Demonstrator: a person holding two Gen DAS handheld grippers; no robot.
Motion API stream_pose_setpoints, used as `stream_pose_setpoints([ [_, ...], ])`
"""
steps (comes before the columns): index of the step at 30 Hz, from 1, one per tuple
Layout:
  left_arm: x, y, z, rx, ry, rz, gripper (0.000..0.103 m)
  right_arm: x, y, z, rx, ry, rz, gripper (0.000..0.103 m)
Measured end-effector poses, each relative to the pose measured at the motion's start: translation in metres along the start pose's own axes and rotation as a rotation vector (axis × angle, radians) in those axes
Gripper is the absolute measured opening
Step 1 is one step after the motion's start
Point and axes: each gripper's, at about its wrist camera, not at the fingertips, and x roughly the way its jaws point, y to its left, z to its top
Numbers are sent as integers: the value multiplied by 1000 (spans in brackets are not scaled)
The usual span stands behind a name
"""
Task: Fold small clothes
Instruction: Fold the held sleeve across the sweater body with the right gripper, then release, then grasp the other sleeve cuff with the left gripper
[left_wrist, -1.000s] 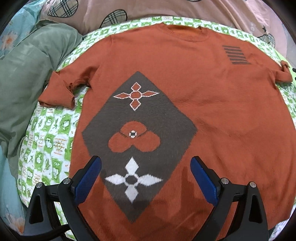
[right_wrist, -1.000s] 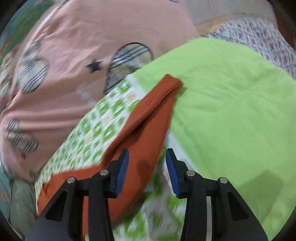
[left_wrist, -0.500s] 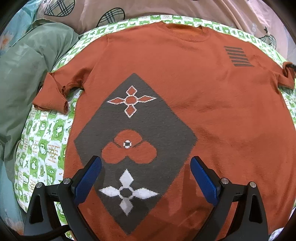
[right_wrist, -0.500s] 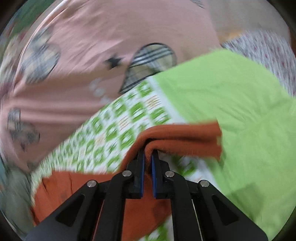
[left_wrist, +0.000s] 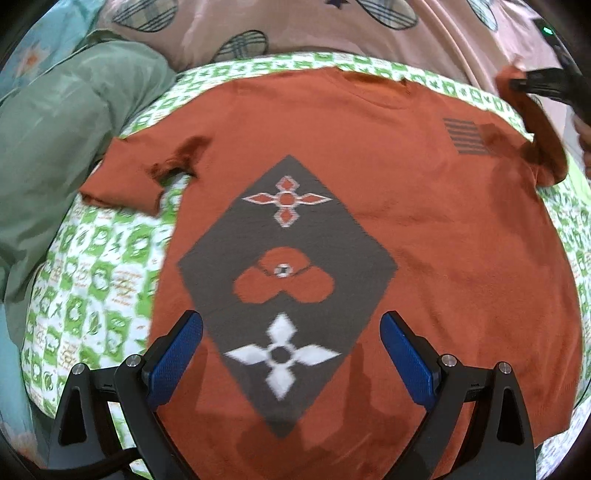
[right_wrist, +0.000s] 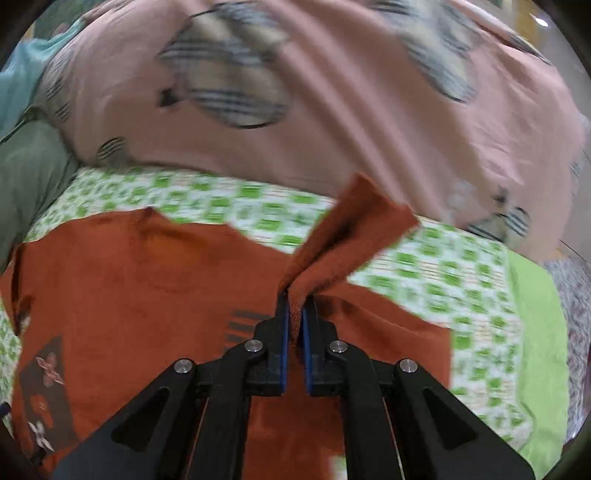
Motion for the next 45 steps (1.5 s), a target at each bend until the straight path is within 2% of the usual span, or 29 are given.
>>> stream_pose_setpoints([
  [6,0,32,-11,-85,7,-5,97,24,92,-7,-44,65,152,7],
  [9,1,44,-16,-109,11,-7,97,38,122,-22,-34,111,245,7],
  [10,1,46,-18,-116,10,-8,97,39,131,-25,-25,115,287,7],
  [12,1,52,-19,-132,8,-14,97,40,143,-35,39,130,442,8],
  [14,3,57,-19,-147,10,-22,97,40,152,-45,45,141,534,13],
  [15,4,58,-19,-153,12,-27,97,41,155,-53,41,167,580,25],
  [16,5,59,-18,-159,15,-35,97,42,158,-57,44,186,602,32],
  [17,7,60,-15,-165,19,-48,97,42,156,-63,53,196,614,42],
  [18,9,59,-13,-168,19,-61,97,40,151,-69,66,193,615,43],
  [23,18,47,18,-165,-1,-162,97,20,102,-90,185,152,622,43],
  [28,34,29,65,-204,-14,-333,97,-1,68,-101,259,123,588,43],
  [30,49,24,84,-234,6,-393,97,-2,56,-109,282,126,580,43],
  [32,66,25,95,-287,43,-440,97,-3,48,-117,300,132,577,43],
  [36,101,47,107,-487,102,-531,95,-3,37,-132,346,134,584,43],
  [38,111,50,112,-545,114,-561,92,-3,36,-136,359,130,592,43],
  [42,115,42,122,-523,112,-579,64,-8,36,-139,362,117,601,43],
  [43,116,43,125,-517,111,-579,60,-9,36,-140,360,115,601,43],
  [45,115,47,124,-526,111,-569,60,-11,36,-141,358,109,610,43],
])
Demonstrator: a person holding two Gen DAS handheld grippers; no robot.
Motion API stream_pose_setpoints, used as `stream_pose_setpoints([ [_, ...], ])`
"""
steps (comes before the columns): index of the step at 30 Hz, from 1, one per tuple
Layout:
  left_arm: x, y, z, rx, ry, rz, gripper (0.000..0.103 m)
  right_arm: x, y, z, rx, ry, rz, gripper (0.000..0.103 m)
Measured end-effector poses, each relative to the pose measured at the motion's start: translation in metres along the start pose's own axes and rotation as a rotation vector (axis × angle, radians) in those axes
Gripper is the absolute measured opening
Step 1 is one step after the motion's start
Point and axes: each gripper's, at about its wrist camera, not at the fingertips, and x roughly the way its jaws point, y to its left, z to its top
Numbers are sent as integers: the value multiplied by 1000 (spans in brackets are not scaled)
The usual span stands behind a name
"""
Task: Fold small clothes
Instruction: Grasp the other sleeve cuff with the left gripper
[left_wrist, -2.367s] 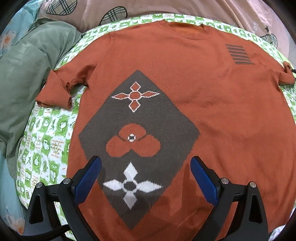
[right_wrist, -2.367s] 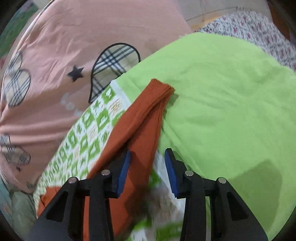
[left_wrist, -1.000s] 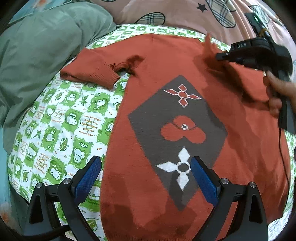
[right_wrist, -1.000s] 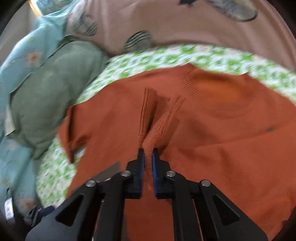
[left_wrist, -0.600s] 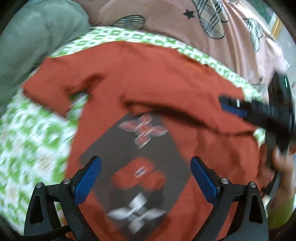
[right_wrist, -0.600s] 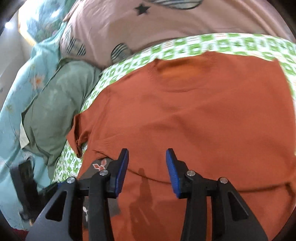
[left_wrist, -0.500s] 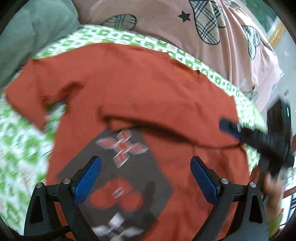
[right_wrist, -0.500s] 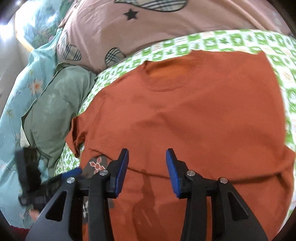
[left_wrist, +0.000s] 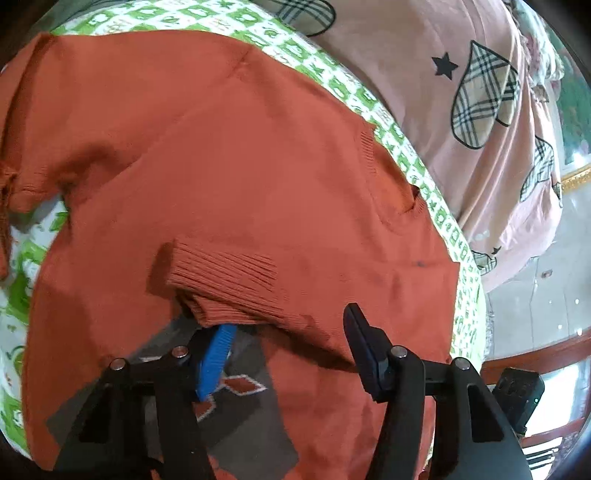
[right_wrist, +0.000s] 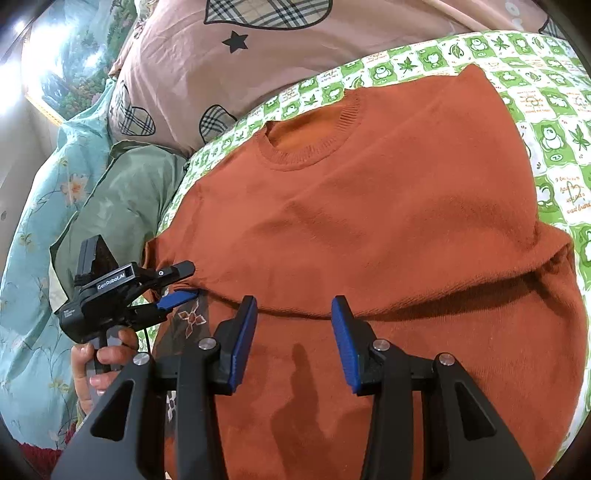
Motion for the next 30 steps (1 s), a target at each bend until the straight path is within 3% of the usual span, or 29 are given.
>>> stream_pose_setpoints([
  [5,-17,8,-5,-34,15,-41,59,17,18,3,-69,30,51,43],
  [8,-35,4,-23,14,-6,-37,60,39,56,-1,-229,73,79,43],
  [12,-44,13,-37,30,1,-41,60,72,110,-8,-520,114,8,43],
  [15,-48,26,-37,9,2,-35,60,100,127,-12,-676,140,-81,43],
  [17,-51,36,-35,-21,1,-54,60,114,121,-11,-689,167,-154,28],
  [18,-54,40,-34,-36,0,-65,60,118,113,-7,-667,182,-163,4],
  [20,-58,44,-33,-40,0,-82,60,109,101,0,-590,169,-118,5],
  [23,-58,40,-33,-32,10,-116,60,64,92,8,-464,46,24,5],
  [25,-56,35,-34,-35,24,-154,60,45,88,5,-446,9,54,5],
  [27,-50,25,-36,-31,49,-204,60,40,85,-4,-458,39,47,5],
  [30,-40,10,-41,-2,77,-225,69,42,77,-23,-488,113,45,5],
])
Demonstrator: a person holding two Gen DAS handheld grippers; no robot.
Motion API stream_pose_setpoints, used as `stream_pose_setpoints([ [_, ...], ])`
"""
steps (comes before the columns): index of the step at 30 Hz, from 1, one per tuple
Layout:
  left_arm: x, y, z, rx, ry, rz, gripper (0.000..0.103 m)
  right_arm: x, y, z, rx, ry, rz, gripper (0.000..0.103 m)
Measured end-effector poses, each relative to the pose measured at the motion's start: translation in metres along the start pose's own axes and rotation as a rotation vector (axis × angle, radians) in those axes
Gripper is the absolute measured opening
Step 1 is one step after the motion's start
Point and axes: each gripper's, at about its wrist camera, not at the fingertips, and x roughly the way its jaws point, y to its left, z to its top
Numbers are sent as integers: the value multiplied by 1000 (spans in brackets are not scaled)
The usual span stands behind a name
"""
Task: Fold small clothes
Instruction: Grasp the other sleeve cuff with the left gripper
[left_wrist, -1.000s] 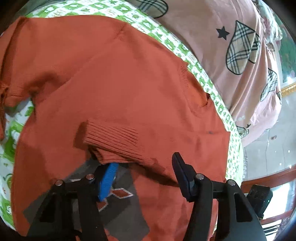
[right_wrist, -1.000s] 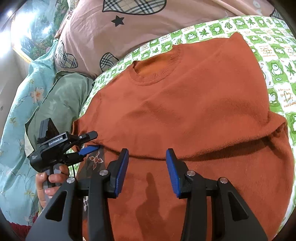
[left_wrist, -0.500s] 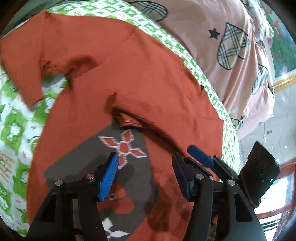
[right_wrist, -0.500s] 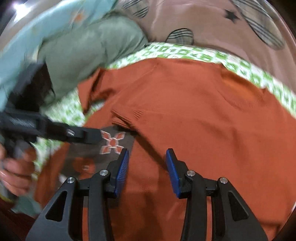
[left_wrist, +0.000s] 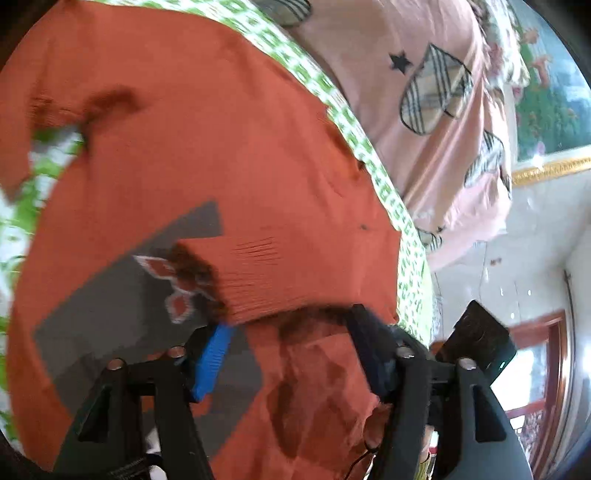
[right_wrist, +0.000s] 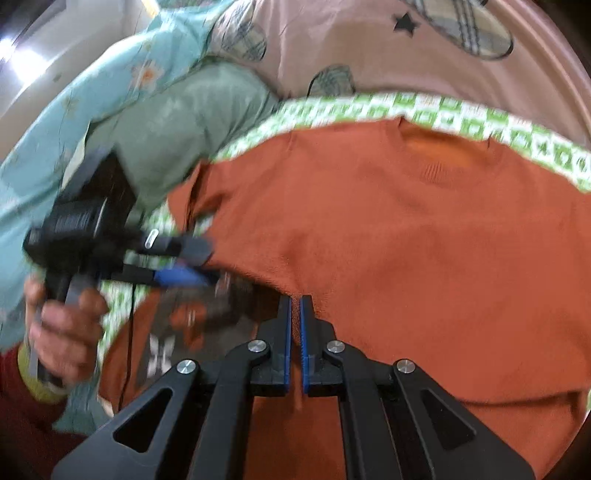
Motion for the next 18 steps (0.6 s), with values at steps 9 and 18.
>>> stream_pose_setpoints([
  [9,31,19,-6,-15,-24,65,61,-9,-6,-40,62,75,7,27],
  [18,39,-23,-4,278,-27,217,3,-84,-57,-35,285,-203,-97,45],
])
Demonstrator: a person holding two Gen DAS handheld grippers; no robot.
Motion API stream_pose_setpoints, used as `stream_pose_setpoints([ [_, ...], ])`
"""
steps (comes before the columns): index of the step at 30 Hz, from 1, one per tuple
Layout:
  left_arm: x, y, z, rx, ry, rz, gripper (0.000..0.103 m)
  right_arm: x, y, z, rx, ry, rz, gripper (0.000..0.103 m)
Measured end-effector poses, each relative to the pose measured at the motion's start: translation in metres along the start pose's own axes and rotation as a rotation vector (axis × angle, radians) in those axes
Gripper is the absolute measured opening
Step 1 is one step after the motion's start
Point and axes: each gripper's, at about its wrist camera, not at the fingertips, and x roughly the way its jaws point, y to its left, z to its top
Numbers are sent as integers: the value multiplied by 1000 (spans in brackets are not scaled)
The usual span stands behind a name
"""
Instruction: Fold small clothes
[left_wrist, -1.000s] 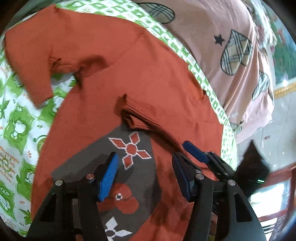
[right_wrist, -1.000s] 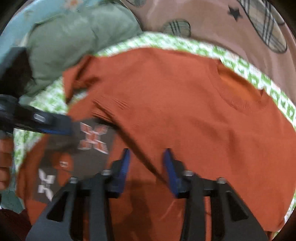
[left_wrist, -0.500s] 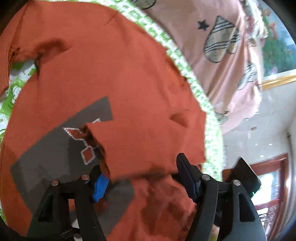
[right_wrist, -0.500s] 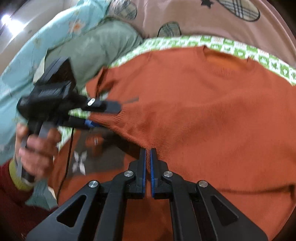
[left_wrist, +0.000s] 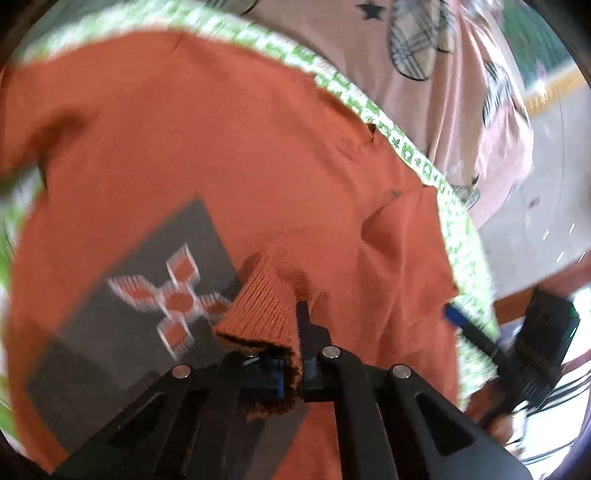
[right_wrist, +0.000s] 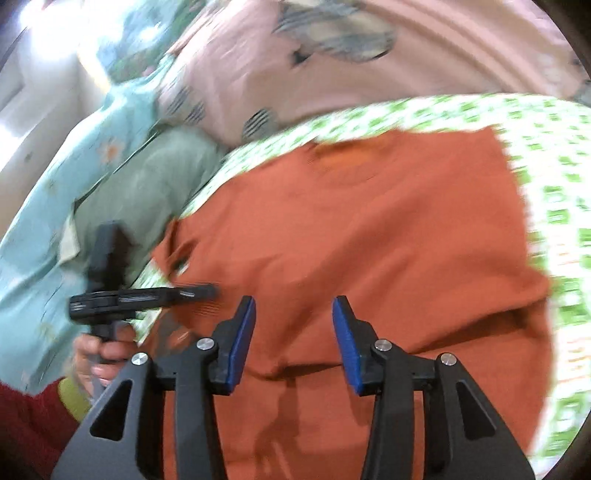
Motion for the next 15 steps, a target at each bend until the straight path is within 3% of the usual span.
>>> stream_pose_setpoints([
  [4,-46,-8,55,133,-191,158,2,-20,-43,14,116,-56,-171,45],
  [6,-53,-7,83,195,-244,253,3,-21,-68,24,195,-73,-243,45],
  [8,-45,6,99,184,-229,303,3,-16,-85,35,240,-77,-265,45],
  [11,-30,17,101,161,-184,272,3,2,-101,57,257,-56,-277,45],
  [15,-15,22,91,154,-156,268,3,45,-108,78,245,41,-306,48],
])
